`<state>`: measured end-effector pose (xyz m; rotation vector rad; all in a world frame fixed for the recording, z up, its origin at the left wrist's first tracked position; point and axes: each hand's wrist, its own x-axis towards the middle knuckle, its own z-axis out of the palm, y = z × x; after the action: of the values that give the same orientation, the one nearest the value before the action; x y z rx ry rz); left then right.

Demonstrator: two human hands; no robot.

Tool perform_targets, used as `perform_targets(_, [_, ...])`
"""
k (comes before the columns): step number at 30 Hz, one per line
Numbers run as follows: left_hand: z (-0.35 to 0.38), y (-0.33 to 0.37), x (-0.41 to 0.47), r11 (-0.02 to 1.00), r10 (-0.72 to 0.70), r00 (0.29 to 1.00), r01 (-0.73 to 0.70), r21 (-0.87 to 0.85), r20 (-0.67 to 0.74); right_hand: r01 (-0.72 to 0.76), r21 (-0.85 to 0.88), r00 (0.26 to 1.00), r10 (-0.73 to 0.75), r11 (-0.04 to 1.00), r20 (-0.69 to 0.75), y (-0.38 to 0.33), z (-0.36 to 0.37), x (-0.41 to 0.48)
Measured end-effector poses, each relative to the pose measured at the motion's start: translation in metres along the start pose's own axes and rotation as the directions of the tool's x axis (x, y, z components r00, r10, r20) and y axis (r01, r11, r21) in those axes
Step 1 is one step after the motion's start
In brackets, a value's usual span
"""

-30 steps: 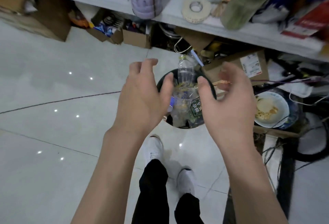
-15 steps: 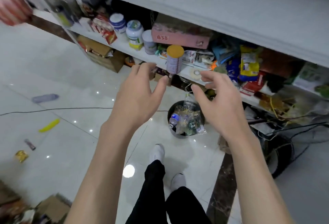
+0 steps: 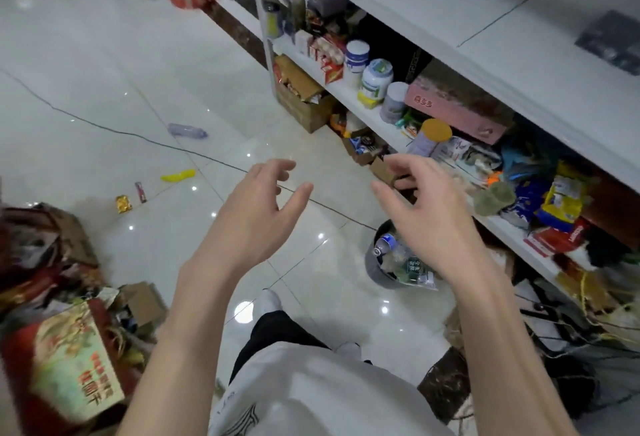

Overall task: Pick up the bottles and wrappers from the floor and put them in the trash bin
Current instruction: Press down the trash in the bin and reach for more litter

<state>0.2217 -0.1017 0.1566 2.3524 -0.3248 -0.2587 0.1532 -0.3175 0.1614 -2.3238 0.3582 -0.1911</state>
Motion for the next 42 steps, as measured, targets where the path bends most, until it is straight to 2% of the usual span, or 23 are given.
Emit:
perform_targets(4, [-0.038, -0.053, -0.001, 0.991, -0.133, 0.990, 0.133, -0.019, -0.036, 0.085, -0.012, 0.992, -0.083, 0.996, 0.098, -0.039, 0.046, 0.027])
perform_targets(9, [-0.104, -0.129, 0.007, 0.962, -0.271, 0.951, 0.271, -0.019, -0.148, 0.191, -0.020, 0.957, -0.182, 0.981, 0.225, -0.107, 0.116, 0.075])
perform_targets(17, [-0.199, -0.236, 0.018, 0.890, -0.451, 0.856, 0.454, -0.052, -0.251, 0.297, -0.017, 0.889, -0.270, 0.955, 0.368, -0.201, 0.223, 0.134])
perform_targets(26, [-0.250, -0.309, 0.042, 0.786, -0.612, 0.734, 0.606, -0.122, -0.293, 0.427, -0.024, 0.785, -0.358, 0.904, 0.506, -0.271, 0.315, 0.205])
perform_targets(35, [-0.298, -0.374, 0.165, 0.710, -0.691, 0.650, 0.692, -0.130, -0.317, 0.471, 0.025, 0.710, -0.396, 0.882, 0.582, -0.319, 0.413, 0.350])
perform_targets(39, [-0.323, -0.394, 0.245, 0.693, -0.712, 0.650, 0.711, -0.118, -0.268, 0.475, 0.034, 0.695, -0.399, 0.879, 0.598, -0.338, 0.450, 0.425])
perform_targets(42, [-0.341, -0.412, 0.295, 0.691, -0.717, 0.645, 0.707, -0.150, -0.263, 0.538, 0.002, 0.653, -0.418, 0.843, 0.631, -0.354, 0.483, 0.472])
